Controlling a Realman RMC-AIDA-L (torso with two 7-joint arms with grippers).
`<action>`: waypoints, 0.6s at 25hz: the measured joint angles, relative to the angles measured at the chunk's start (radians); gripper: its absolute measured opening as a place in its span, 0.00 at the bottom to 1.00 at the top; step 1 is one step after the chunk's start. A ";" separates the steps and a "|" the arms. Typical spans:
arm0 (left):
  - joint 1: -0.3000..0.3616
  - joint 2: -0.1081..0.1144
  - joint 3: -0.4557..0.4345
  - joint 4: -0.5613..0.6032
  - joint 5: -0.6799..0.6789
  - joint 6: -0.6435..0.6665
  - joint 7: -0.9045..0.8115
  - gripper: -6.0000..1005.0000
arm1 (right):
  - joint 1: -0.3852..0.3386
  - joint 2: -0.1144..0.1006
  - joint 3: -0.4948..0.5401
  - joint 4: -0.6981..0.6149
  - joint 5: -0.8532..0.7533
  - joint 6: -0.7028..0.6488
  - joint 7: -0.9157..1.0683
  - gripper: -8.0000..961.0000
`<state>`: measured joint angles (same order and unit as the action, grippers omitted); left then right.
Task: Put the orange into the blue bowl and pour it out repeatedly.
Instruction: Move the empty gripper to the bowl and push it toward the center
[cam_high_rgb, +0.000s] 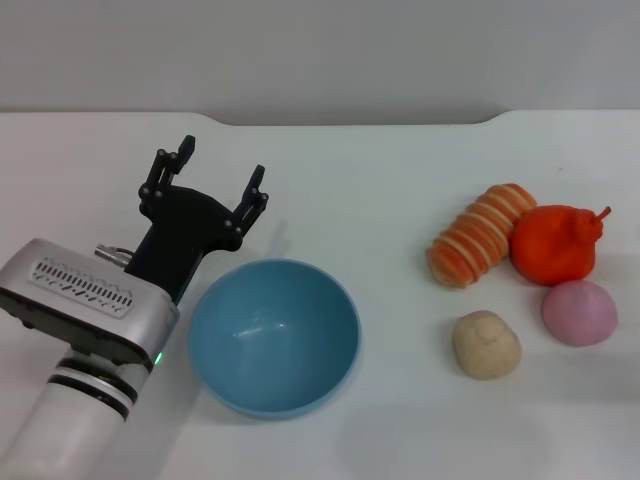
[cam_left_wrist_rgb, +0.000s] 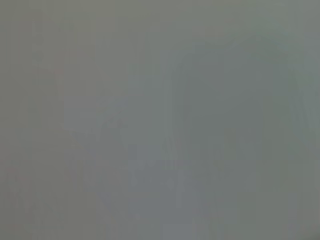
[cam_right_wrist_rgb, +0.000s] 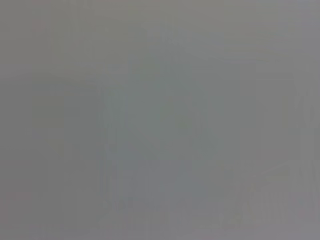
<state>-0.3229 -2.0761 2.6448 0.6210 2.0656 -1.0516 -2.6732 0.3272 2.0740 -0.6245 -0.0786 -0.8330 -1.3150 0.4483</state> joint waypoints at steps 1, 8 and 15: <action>0.000 0.000 0.001 0.000 -0.002 0.000 -0.001 0.79 | 0.001 -0.001 -0.001 0.002 0.000 0.004 0.011 0.68; -0.003 0.001 -0.001 -0.004 -0.004 -0.001 -0.002 0.79 | 0.006 -0.001 -0.017 -0.006 -0.008 0.019 0.014 0.75; -0.006 0.001 0.001 -0.009 -0.001 -0.002 0.003 0.79 | 0.005 0.002 -0.006 -0.005 -0.002 0.016 0.002 0.75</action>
<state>-0.3293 -2.0749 2.6458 0.6121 2.0649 -1.0535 -2.6706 0.3318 2.0763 -0.6304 -0.0833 -0.8351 -1.2994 0.4505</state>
